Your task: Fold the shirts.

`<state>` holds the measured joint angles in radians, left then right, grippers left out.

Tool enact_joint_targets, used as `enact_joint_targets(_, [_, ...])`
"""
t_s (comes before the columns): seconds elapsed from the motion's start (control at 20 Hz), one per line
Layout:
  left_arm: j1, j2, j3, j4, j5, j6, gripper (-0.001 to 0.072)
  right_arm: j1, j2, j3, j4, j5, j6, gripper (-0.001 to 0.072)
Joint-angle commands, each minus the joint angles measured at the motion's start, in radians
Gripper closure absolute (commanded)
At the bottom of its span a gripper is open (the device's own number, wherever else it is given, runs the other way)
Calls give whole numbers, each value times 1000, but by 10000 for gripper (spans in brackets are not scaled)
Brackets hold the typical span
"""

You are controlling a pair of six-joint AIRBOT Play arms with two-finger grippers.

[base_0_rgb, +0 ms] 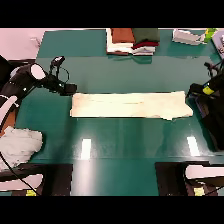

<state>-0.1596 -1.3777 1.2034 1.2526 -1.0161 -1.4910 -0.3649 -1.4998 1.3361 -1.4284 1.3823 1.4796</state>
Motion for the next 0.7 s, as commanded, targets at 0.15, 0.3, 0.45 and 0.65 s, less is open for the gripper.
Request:
enact_joint_targets(0.15, [0, 2, 1, -84, -35, 0, 682, -51, -66, -120, 127, -111, -26, 117])
enact_joint_targets(0.3, [-12, 2, 1, -84, -38, 0, 682, -29, -74, -120, 120, -143, -27, 117])
enact_joint_targets(0.45, [-63, 1, 1, -82, -13, 0, 682, 4, -74, -120, 117, -153, -27, 168])
enact_joint_targets(0.65, [-130, -2, 0, -83, 13, -4, 682, 18, -74, -120, 116, -139, -55, 561])
